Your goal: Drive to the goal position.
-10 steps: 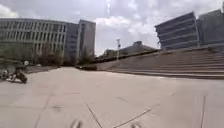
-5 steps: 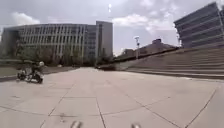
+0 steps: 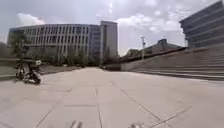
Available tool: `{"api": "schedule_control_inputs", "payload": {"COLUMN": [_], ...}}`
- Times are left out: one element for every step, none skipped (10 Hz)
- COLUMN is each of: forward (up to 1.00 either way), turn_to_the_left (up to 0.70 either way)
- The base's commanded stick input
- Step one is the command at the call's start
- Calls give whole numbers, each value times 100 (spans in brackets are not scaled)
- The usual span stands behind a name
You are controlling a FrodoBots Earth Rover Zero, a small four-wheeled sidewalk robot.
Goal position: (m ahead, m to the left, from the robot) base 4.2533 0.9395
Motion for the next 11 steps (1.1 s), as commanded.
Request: {"api": "schedule_control_inputs", "payload": {"forward": [99, 99, 99, 99, 99, 99, 99, 99, 99, 99, 99], "turn_to_the_left": [4, 4, 4, 4, 4, 4, 4, 4, 4, 4, 4]}}
